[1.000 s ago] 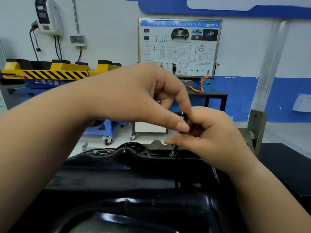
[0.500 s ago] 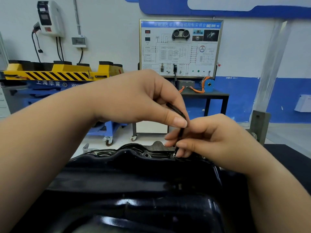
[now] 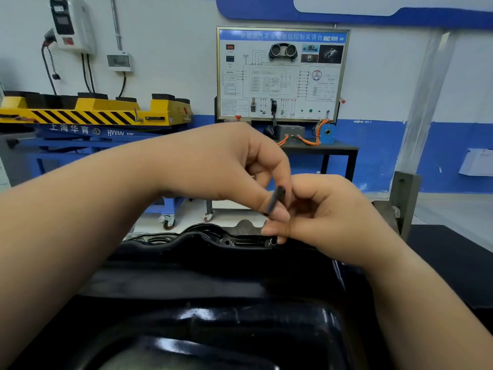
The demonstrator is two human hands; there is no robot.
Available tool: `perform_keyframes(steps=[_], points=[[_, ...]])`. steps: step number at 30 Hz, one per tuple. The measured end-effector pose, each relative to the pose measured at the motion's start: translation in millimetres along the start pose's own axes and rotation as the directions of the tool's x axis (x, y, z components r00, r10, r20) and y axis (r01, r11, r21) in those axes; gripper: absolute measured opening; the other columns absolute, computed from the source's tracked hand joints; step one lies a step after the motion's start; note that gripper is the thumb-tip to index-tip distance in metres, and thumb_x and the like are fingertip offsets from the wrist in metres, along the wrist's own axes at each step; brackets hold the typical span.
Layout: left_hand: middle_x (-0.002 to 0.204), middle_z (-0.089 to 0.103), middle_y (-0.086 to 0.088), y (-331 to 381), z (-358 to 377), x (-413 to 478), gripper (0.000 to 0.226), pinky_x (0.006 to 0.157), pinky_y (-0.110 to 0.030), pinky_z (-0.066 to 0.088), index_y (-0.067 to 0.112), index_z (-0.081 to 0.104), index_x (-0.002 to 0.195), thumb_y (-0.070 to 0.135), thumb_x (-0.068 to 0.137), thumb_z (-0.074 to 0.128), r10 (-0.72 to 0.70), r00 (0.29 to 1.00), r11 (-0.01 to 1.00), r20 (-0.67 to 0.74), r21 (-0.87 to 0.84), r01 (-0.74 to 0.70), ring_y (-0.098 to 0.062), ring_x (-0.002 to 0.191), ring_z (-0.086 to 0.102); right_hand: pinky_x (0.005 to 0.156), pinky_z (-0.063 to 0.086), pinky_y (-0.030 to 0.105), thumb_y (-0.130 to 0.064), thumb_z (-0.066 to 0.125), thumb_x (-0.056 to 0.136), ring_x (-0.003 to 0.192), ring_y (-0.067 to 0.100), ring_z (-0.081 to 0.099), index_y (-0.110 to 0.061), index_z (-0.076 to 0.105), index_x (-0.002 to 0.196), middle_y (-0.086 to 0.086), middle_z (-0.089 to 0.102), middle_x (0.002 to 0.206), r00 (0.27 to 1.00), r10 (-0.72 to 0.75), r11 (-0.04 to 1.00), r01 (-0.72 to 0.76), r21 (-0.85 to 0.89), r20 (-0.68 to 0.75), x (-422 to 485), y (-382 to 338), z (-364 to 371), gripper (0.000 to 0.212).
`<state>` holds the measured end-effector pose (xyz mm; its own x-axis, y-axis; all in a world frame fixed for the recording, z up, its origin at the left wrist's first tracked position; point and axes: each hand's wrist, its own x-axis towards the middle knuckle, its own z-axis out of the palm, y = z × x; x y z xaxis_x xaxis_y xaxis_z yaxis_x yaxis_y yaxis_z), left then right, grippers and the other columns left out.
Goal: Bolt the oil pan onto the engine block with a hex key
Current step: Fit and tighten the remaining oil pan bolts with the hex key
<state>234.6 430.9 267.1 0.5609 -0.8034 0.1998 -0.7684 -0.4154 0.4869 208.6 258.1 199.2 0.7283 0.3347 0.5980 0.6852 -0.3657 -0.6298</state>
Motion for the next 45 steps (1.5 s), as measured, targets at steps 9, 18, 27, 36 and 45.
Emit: perform_keyframes(steps=[9,18,27,36,45], points=[[0.075,0.069,-0.014,-0.6,6.5,3.1,0.017,0.074,-0.053,0.052,0.008,0.071,0.083,0.021,0.073,0.074,-0.039,0.996,0.974,-0.084,0.218,0.057,-0.035,0.073,0.063,0.071,0.056,0.046,-0.007,0.073,0.078,0.071,0.023,0.07,-0.004,0.071,0.086,0.016,0.071,0.081,0.987,0.094,0.995,-0.088,-0.053,0.13,-1.4,0.5,-5.7,0.009],[0.076,0.065,-0.017,-6.5,3.0,5.2,0.034,0.07,-0.041,0.05,0.015,0.073,0.083,0.042,0.062,0.077,0.021,1.0,0.999,0.0,0.041,-0.021,-0.036,0.071,0.059,0.069,0.059,0.038,0.003,0.071,0.076,0.07,0.023,0.072,-0.02,0.071,0.066,0.012,0.073,0.076,0.993,0.093,0.995,-0.096,0.041,0.074,-0.2,1.2,-5.0,0.026],[0.072,0.061,-0.026,-9.6,9.6,7.8,0.039,0.06,-0.03,0.038,0.005,0.065,0.079,0.034,0.056,0.078,-0.026,0.999,0.994,0.018,-0.108,0.028,-0.021,0.059,0.047,0.066,0.06,0.037,0.007,0.073,0.073,0.065,0.022,0.071,-0.012,0.07,0.071,0.012,0.071,0.073,0.994,0.092,0.994,-0.094,0.047,0.052,0.0,3.1,-4.7,0.019],[0.08,0.069,-0.016,-11.4,9.5,9.6,0.015,0.083,-0.048,0.049,0.03,0.075,0.079,0.033,0.064,0.078,0.032,0.998,0.998,0.048,-0.053,-0.029,-0.037,0.08,0.061,0.071,0.052,0.051,-0.007,0.082,0.066,0.074,0.038,0.061,-0.009,0.067,0.076,0.017,0.064,0.074,0.995,0.082,0.994,-0.078,-0.07,0.053,1.6,1.9,-2.7,0.018],[0.061,0.064,0.003,-9.8,8.2,8.4,0.025,0.064,-0.023,0.045,0.029,0.076,0.086,0.041,0.064,0.071,0.063,0.996,0.998,0.061,-0.019,-0.062,-0.014,0.06,0.055,0.075,0.056,0.045,-0.011,0.075,0.075,0.078,0.025,0.07,-0.023,0.076,0.08,0.009,0.073,0.08,0.986,0.113,0.989,-0.101,-0.105,0.121,-0.6,1.4,-11.1,0.012]])
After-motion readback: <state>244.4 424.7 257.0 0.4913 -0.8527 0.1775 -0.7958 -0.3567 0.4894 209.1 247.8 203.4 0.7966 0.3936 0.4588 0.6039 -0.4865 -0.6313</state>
